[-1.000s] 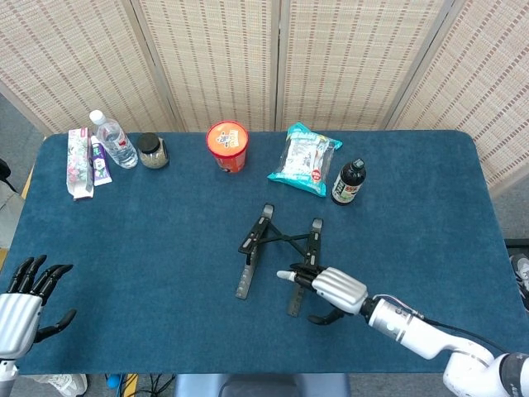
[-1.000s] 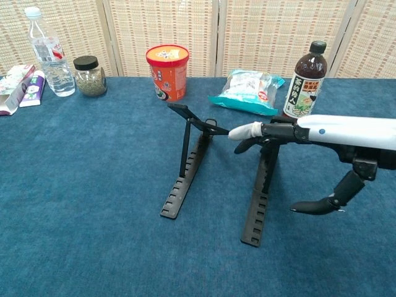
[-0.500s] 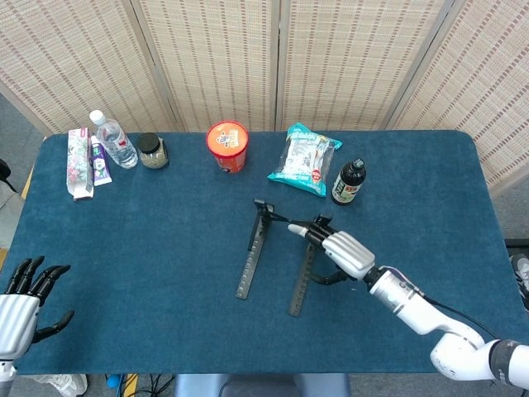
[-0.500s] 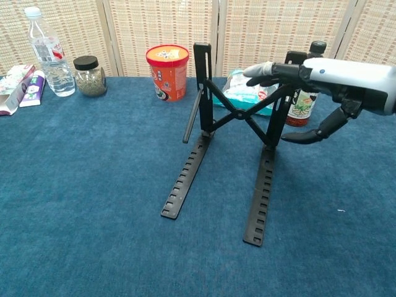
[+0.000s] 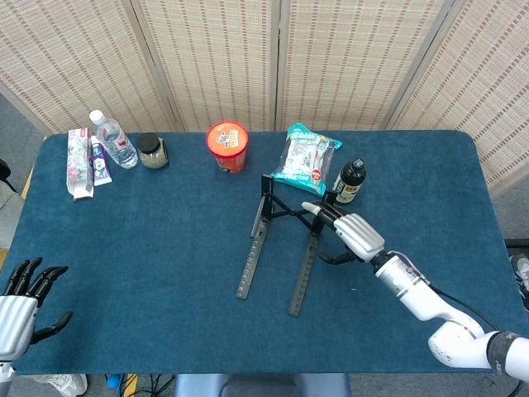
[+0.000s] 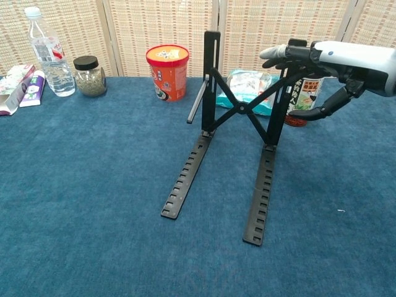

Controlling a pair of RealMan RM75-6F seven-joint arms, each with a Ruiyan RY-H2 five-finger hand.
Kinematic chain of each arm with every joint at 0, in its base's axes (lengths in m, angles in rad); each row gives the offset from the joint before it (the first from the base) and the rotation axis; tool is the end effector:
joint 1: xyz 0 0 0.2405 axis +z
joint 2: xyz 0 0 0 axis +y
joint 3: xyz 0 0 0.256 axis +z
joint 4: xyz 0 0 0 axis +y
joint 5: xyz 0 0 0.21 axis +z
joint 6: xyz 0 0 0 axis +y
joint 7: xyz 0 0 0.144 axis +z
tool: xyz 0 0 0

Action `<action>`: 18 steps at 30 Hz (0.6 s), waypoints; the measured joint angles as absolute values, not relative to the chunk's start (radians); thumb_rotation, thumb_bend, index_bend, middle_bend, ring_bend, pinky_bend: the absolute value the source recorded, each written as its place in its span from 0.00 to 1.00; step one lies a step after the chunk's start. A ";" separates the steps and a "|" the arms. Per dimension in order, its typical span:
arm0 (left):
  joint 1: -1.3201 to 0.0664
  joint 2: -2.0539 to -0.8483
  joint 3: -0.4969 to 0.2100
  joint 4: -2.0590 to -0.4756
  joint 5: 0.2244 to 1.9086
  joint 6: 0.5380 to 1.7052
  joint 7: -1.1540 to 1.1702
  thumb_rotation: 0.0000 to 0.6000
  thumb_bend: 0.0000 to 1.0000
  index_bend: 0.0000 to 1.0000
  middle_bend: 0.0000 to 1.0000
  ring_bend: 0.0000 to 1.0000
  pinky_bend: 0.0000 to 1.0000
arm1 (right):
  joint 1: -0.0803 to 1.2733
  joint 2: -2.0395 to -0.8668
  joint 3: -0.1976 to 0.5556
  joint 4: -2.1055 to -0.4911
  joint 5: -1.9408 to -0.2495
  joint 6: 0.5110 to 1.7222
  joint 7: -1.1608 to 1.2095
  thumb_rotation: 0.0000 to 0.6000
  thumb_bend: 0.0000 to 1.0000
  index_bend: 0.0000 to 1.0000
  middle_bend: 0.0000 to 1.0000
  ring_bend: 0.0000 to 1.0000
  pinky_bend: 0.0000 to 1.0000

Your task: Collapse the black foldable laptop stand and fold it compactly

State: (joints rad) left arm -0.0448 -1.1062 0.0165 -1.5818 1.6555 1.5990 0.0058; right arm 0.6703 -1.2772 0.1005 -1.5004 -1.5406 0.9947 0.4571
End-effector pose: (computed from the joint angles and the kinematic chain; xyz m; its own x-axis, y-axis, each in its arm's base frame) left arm -0.3026 0.1537 0.1627 0.4402 -0.0318 0.8973 0.8891 -0.1243 -0.4406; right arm -0.1796 -0.3324 0.0593 0.1310 -0.3994 0.9074 -0.9067 -0.4185 -0.0533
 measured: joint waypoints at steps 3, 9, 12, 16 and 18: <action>-0.046 -1.107 0.016 -1.581 1.656 1.597 0.005 1.00 0.18 0.17 0.22 0.05 0.03 | 0.668 -1.273 0.100 -1.505 -1.539 1.001 0.452 1.00 0.22 0.00 0.09 0.01 0.12; -0.046 -1.108 0.015 -1.579 1.657 1.599 0.004 1.00 0.18 0.17 0.22 0.05 0.03 | 0.657 -1.250 0.068 -1.535 -1.588 1.023 0.451 1.00 0.22 0.00 0.09 0.01 0.12; -0.046 -1.109 0.015 -1.577 1.655 1.597 0.003 1.00 0.18 0.17 0.22 0.05 0.03 | 0.649 -1.233 0.034 -1.547 -1.623 1.030 0.448 1.00 0.22 0.00 0.09 0.01 0.12; -0.049 -1.112 0.016 -1.576 1.657 1.592 0.003 1.00 0.18 0.17 0.22 0.05 0.03 | 0.648 -1.221 -0.002 -1.548 -1.645 1.006 0.439 1.00 0.22 0.00 0.09 0.01 0.05; -0.049 -1.113 0.016 -1.576 1.660 1.594 0.003 1.00 0.18 0.17 0.22 0.05 0.03 | 0.652 -1.221 -0.008 -1.540 -1.646 0.993 0.426 1.00 0.22 0.00 0.09 0.00 0.00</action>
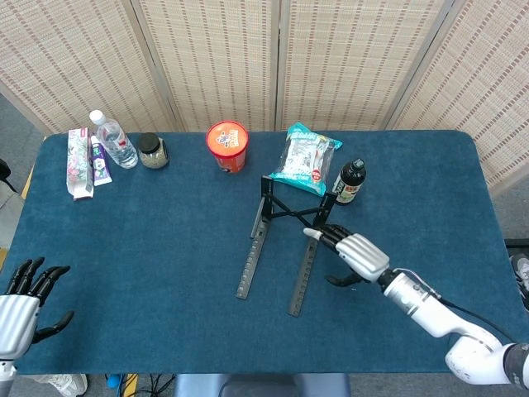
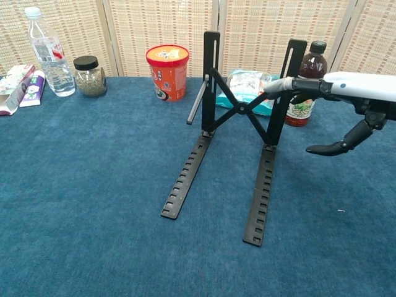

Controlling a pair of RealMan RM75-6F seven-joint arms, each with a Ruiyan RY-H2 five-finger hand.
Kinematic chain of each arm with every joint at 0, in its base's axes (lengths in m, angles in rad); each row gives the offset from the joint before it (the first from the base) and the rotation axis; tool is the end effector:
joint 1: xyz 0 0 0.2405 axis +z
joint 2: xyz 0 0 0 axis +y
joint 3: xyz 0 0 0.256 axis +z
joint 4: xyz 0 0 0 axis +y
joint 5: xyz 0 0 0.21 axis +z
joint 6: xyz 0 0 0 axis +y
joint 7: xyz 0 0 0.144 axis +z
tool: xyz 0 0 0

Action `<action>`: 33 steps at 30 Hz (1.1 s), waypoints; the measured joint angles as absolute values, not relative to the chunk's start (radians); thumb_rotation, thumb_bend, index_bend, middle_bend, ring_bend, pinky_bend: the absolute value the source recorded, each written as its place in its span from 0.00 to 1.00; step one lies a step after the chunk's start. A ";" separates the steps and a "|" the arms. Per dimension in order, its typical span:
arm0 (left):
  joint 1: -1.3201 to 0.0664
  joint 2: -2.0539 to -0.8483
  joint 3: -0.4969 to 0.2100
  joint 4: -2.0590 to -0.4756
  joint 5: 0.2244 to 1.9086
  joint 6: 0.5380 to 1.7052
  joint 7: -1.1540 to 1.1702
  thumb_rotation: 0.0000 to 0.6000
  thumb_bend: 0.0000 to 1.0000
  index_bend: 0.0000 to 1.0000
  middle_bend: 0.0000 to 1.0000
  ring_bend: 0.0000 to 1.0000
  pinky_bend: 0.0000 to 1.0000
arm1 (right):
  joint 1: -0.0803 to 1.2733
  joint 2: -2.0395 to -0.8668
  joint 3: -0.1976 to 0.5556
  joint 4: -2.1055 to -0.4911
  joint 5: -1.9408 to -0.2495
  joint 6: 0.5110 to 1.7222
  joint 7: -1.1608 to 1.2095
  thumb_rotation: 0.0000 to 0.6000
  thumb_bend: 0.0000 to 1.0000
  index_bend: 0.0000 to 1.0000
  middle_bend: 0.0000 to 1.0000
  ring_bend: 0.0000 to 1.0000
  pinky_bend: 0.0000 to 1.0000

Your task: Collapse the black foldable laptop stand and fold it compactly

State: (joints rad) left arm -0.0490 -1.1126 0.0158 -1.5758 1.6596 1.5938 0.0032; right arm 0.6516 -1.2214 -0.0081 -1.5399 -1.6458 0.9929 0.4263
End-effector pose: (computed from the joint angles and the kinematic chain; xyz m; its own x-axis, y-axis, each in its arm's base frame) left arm -0.3024 0.1551 0.1603 0.4380 -0.0289 0.8985 0.8893 -0.1323 -0.4377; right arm -0.1985 -0.2997 0.0558 0.2704 -0.4644 0.8434 -0.8815 -0.4716 0.0229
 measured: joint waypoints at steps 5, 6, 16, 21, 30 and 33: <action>-0.046 -1.109 0.016 -1.577 1.655 1.596 0.006 1.00 0.18 0.17 0.22 0.05 0.03 | 0.668 -1.231 -0.017 -1.502 -1.651 0.965 0.389 1.00 0.22 0.00 0.09 0.00 0.00; -0.044 -1.109 0.016 -1.577 1.654 1.596 0.007 1.00 0.18 0.17 0.22 0.05 0.03 | 0.670 -1.234 -0.017 -1.496 -1.651 0.962 0.380 1.00 0.22 0.00 0.09 0.00 0.00; -0.043 -1.106 0.016 -1.583 1.655 1.597 0.012 1.00 0.18 0.17 0.22 0.05 0.03 | 0.691 -1.266 -0.031 -1.456 -1.650 0.931 0.383 1.00 0.22 0.00 0.09 0.00 0.00; -0.042 -1.103 0.016 -1.586 1.654 1.598 0.014 1.00 0.18 0.17 0.22 0.05 0.03 | 0.703 -1.286 -0.032 -1.429 -1.648 0.919 0.389 1.00 0.22 0.00 0.09 0.00 0.00; -0.041 -1.105 0.015 -1.583 1.652 1.597 0.012 1.00 0.18 0.17 0.22 0.05 0.03 | 0.730 -1.329 -0.026 -1.390 -1.629 0.885 0.399 1.00 0.22 0.00 0.09 0.00 0.00; -0.041 -1.105 0.015 -1.580 1.651 1.597 0.010 1.00 0.18 0.17 0.22 0.05 0.03 | 0.735 -1.337 -0.025 -1.381 -1.624 0.880 0.400 1.00 0.22 0.00 0.09 0.00 0.00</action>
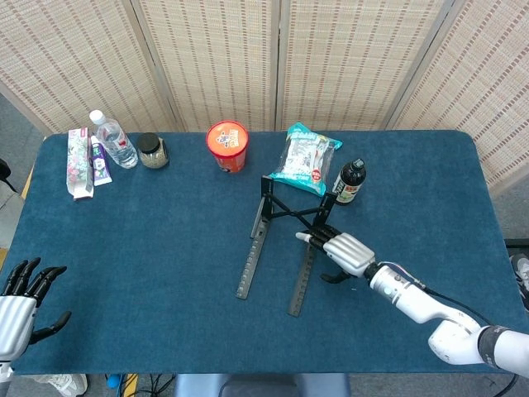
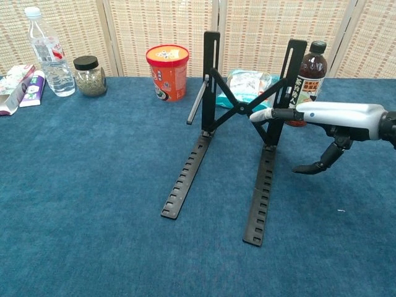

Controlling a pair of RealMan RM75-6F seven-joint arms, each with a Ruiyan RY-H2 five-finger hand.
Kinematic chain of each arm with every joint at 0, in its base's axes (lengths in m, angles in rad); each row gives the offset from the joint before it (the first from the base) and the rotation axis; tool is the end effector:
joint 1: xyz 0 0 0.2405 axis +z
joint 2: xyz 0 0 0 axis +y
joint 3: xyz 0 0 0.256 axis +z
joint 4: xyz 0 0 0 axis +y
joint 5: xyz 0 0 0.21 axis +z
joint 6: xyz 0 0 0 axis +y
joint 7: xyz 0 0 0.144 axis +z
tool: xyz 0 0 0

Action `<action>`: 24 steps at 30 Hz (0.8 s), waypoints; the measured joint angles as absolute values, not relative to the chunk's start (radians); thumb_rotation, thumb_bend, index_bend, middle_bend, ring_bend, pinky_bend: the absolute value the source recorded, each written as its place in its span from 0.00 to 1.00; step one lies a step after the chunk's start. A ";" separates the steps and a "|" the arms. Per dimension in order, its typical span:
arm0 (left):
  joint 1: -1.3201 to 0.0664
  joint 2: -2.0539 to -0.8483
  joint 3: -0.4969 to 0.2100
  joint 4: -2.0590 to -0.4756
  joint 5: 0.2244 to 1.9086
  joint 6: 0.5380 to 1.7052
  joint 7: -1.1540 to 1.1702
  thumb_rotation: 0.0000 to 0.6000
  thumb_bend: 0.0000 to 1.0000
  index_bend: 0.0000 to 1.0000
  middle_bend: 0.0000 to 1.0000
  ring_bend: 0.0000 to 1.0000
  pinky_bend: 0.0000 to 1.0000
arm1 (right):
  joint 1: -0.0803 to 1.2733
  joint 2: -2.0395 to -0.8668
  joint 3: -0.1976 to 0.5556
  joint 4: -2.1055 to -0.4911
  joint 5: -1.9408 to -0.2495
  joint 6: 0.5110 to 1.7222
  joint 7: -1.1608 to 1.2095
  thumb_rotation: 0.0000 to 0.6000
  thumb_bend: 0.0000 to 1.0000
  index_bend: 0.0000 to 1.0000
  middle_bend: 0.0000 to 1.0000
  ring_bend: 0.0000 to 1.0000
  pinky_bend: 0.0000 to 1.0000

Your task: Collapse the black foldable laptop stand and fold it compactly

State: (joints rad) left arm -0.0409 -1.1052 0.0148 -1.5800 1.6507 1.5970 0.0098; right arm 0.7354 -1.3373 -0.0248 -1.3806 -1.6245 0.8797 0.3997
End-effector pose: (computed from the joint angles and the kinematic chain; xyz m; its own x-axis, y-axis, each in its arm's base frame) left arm -0.3043 0.1530 0.1634 0.4467 -0.0304 0.8942 0.8870 -0.1159 -0.4470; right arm -0.2038 -0.3238 0.0196 0.3924 -0.4891 0.7790 -0.8563 -0.5035 0.1151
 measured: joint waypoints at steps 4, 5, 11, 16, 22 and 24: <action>-0.040 -1.108 0.015 -1.576 1.648 1.596 0.006 1.00 0.18 0.17 0.22 0.05 0.03 | 0.743 -1.347 -0.023 -1.368 -1.613 0.866 0.400 1.00 0.22 0.00 0.09 0.00 0.00; -0.040 -1.109 0.015 -1.574 1.648 1.596 0.006 1.00 0.18 0.17 0.22 0.05 0.02 | 0.745 -1.351 -0.022 -1.364 -1.610 0.863 0.400 1.00 0.22 0.00 0.09 0.00 0.00; -0.039 -1.110 0.015 -1.568 1.648 1.597 0.000 1.00 0.18 0.17 0.22 0.05 0.03 | 0.754 -1.372 -0.016 -1.341 -1.595 0.853 0.404 1.00 0.22 0.00 0.10 0.00 0.00; -0.039 -1.110 0.016 -1.563 1.646 1.596 -0.005 1.00 0.18 0.17 0.22 0.05 0.03 | 0.753 -1.379 -0.014 -1.324 -1.578 0.850 0.411 1.00 0.22 0.00 0.10 0.00 0.00; -0.039 -1.112 0.015 -1.562 1.647 1.595 -0.004 1.00 0.18 0.17 0.22 0.05 0.02 | 0.750 -1.372 -0.017 -1.328 -1.579 0.858 0.420 1.00 0.22 0.00 0.10 0.00 0.00; -0.039 -1.112 0.015 -1.563 1.646 1.596 -0.003 1.00 0.18 0.17 0.22 0.05 0.02 | 0.747 -1.364 -0.022 -1.341 -1.590 0.870 0.424 1.00 0.22 0.00 0.11 0.00 0.00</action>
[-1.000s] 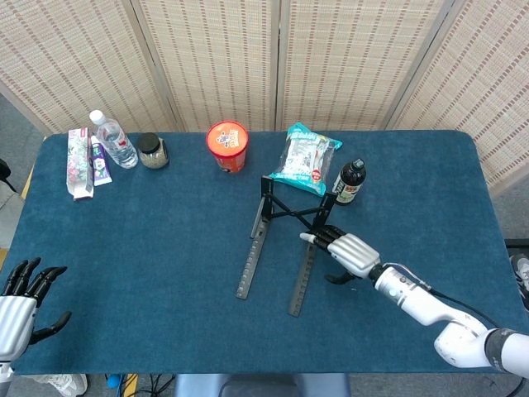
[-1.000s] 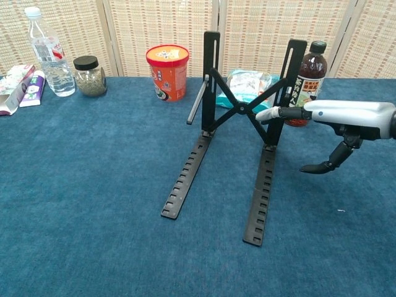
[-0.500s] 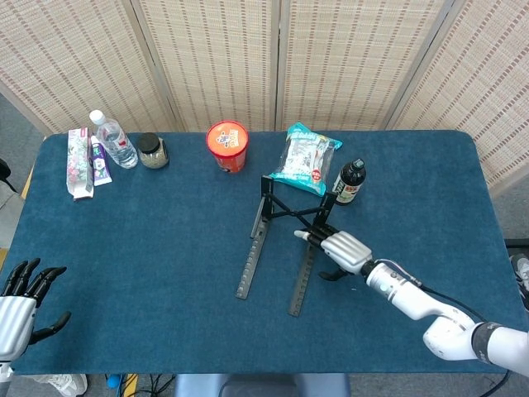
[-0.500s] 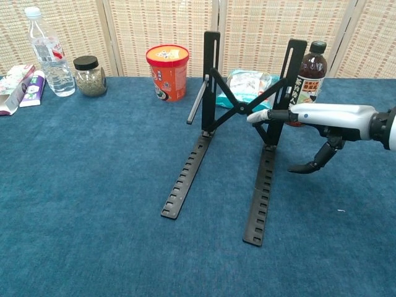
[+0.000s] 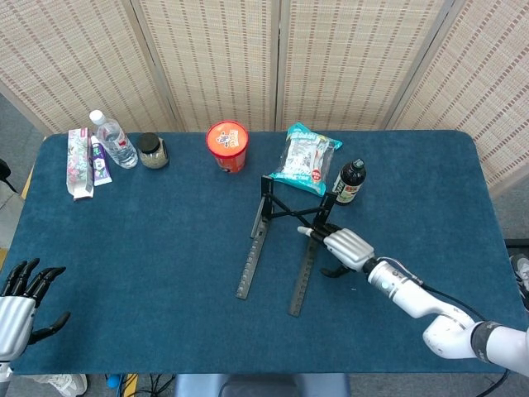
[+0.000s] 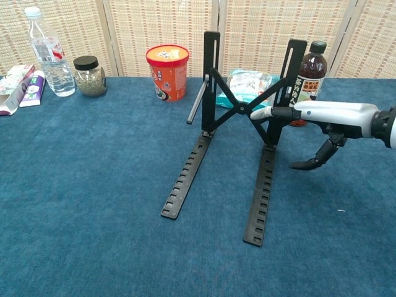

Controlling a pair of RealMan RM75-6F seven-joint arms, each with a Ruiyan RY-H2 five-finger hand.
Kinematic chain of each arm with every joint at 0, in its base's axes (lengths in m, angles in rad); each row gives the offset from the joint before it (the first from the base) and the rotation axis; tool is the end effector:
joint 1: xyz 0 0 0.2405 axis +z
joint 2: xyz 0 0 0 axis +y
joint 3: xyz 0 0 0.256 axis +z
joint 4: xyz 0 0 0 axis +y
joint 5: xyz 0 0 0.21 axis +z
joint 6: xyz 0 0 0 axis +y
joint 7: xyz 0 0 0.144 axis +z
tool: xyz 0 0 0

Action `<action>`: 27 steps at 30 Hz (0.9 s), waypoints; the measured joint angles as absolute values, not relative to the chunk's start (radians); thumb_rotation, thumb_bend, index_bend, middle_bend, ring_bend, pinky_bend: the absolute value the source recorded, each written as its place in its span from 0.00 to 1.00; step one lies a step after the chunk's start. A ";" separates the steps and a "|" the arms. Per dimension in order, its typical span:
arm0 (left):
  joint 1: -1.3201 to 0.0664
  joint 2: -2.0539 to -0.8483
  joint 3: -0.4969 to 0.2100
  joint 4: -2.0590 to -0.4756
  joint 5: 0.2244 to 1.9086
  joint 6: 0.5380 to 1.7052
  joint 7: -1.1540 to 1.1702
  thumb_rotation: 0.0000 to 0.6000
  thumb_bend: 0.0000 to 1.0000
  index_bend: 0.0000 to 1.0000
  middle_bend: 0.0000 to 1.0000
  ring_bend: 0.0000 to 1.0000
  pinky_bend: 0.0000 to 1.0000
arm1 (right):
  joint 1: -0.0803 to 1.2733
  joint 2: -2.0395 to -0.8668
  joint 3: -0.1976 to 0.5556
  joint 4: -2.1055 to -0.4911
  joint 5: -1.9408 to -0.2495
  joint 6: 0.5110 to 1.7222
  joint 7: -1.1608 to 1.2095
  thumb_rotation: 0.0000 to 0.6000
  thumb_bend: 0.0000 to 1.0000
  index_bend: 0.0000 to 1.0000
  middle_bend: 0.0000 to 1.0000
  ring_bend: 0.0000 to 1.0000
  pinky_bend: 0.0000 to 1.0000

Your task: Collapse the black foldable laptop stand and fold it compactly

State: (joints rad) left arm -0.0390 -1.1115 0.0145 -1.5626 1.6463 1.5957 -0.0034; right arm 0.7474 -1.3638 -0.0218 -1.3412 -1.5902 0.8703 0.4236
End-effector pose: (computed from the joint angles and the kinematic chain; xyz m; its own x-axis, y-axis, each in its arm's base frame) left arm -0.3080 0.1527 0.1630 0.4452 -0.0275 0.8950 0.8885 -0.1103 -0.4453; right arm -0.2062 -0.3323 0.0155 0.3647 -0.4966 0.7877 -0.8753 -0.4713 0.1081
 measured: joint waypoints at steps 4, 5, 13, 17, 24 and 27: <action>-0.038 -1.109 0.014 -1.564 1.644 1.596 -0.002 1.00 0.18 0.17 0.22 0.05 0.03 | 0.741 -1.332 -0.036 -1.391 -1.625 0.905 0.433 1.00 0.22 0.00 0.11 0.00 0.00; -0.038 -1.109 0.014 -1.565 1.644 1.596 -0.001 1.00 0.18 0.17 0.22 0.05 0.03 | 0.740 -1.324 -0.038 -1.404 -1.632 0.914 0.435 1.00 0.22 0.00 0.11 0.00 0.00; -0.038 -1.105 0.015 -1.576 1.653 1.599 0.008 1.00 0.18 0.17 0.22 0.05 0.03 | 0.754 -1.282 -0.021 -1.505 -1.669 0.969 0.470 1.00 0.22 0.00 0.11 0.00 0.00; -0.036 -1.100 0.017 -1.585 1.655 1.603 0.014 1.00 0.18 0.17 0.22 0.05 0.03 | 0.785 -1.285 0.011 -1.525 -1.655 0.950 0.481 1.00 0.22 0.00 0.11 0.00 0.00; -0.029 -1.094 0.020 -1.599 1.662 1.613 0.025 1.00 0.18 0.17 0.22 0.05 0.03 | 0.850 -1.313 0.068 -1.533 -1.618 0.889 0.482 1.00 0.22 0.00 0.11 0.00 0.00; -0.026 -1.091 0.022 -1.604 1.664 1.615 0.028 1.00 0.18 0.17 0.22 0.05 0.03 | 0.882 -1.335 0.092 -1.527 -1.593 0.857 0.483 1.00 0.22 0.00 0.11 0.00 0.00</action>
State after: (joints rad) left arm -0.0264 -1.0906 0.0221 -1.6037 1.6644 1.6154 0.0285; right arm 0.8821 -1.3355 0.0921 -1.5273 -1.5929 0.8568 0.4829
